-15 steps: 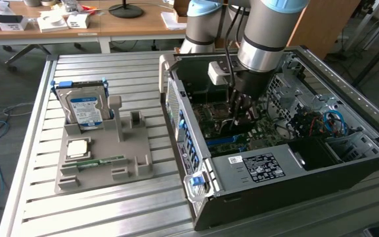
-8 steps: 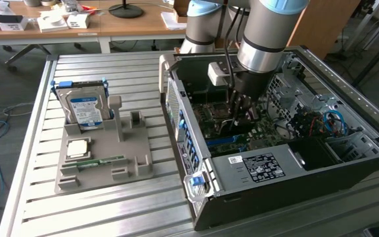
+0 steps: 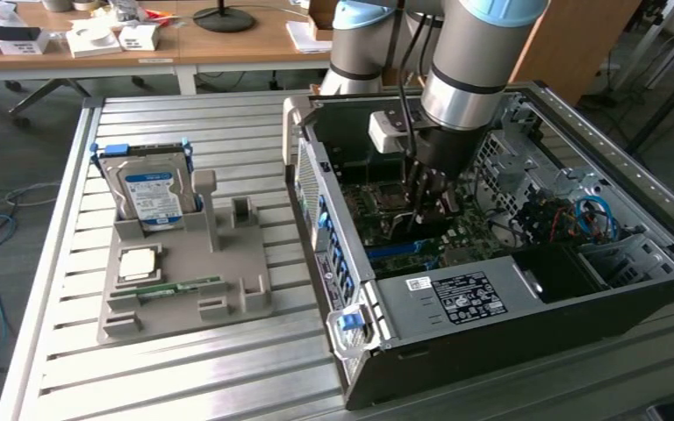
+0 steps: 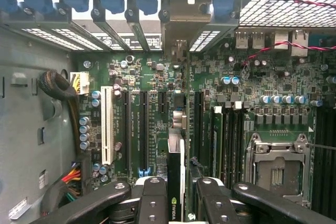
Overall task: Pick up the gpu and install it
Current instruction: 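Insert the gpu into the slot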
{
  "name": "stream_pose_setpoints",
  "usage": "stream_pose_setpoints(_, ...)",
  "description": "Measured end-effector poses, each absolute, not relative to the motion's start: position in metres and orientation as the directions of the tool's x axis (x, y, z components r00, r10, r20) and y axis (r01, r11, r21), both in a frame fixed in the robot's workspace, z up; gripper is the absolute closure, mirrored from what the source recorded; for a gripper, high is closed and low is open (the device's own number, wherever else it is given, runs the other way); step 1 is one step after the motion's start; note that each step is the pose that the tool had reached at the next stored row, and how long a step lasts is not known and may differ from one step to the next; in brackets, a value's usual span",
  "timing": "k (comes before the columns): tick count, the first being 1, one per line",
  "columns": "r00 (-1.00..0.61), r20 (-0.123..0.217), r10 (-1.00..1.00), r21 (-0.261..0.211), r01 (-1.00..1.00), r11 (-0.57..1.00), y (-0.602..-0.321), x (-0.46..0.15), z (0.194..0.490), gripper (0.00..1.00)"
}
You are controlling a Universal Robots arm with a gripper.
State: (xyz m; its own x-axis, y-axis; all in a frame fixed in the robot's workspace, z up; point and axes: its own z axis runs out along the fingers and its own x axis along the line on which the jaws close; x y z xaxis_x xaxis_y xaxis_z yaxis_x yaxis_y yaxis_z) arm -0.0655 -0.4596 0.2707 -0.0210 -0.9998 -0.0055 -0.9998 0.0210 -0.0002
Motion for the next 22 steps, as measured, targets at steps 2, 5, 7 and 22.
stream_pose_setpoints(2,-0.021,-0.005,-1.0,0.0,-1.0,0.021,-0.4596,-0.0659,0.2707,0.74)
stream_pose_setpoints(5,-0.022,-0.005,-1.0,0.0,-1.0,0.022,-0.4593,-0.0686,0.2706,0.74)
stream_pose_setpoints(7,-0.021,-0.005,-1.0,0.0,-1.0,0.021,-0.4593,-0.0686,0.2706,0.74)
stream_pose_setpoints(22,-0.021,-0.005,-1.0,0.0,-1.0,0.021,-0.4593,-0.0686,0.2633,0.74)
